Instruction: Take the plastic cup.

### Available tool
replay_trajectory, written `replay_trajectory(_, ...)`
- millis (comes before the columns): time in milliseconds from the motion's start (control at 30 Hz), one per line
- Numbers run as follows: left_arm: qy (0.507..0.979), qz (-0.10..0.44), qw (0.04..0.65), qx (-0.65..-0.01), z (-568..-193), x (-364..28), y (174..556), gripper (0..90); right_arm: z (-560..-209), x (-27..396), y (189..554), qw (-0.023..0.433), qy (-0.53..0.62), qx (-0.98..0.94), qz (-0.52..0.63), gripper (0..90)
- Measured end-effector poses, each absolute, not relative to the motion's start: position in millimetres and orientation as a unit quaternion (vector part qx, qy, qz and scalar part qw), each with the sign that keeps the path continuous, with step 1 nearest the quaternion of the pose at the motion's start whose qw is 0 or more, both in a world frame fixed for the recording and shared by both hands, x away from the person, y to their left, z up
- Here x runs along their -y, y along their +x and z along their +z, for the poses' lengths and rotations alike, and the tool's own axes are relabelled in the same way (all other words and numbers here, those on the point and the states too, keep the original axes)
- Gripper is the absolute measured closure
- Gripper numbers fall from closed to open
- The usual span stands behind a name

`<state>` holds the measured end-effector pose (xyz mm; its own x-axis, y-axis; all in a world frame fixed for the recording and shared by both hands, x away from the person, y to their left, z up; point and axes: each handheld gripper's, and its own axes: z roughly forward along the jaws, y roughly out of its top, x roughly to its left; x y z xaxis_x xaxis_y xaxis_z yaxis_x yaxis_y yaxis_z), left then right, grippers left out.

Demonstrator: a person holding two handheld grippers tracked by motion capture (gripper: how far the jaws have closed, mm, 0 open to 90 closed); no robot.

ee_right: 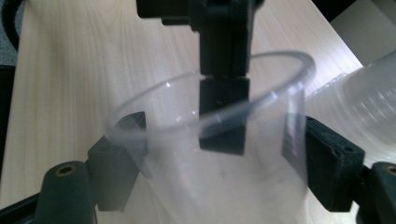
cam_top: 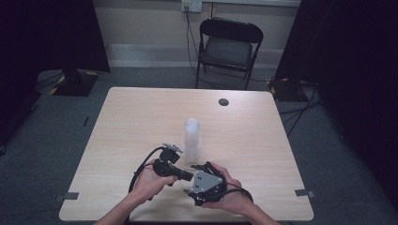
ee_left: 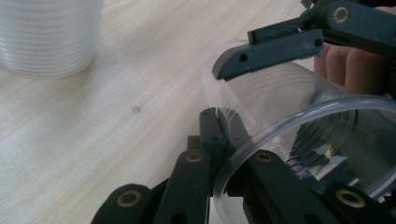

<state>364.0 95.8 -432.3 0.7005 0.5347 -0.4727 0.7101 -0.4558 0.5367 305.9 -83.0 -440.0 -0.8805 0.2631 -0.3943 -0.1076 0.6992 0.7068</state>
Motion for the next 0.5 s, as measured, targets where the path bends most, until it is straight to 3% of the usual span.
replay_trajectory(367, 0.841, -0.110, 0.376, -0.372, -429.5, -90.3, 363.4, 87.5, -439.0, 83.5, 303.1, 0.241, 0.039, -0.887, 0.391, 27.3)
replay_trajectory(500, 0.839, -0.096, 0.388, -0.369, -429.8, -92.2, 362.5, 82.4, -438.8, 86.8, 304.1, 0.243, 0.048, -0.882, 0.401, 29.9)
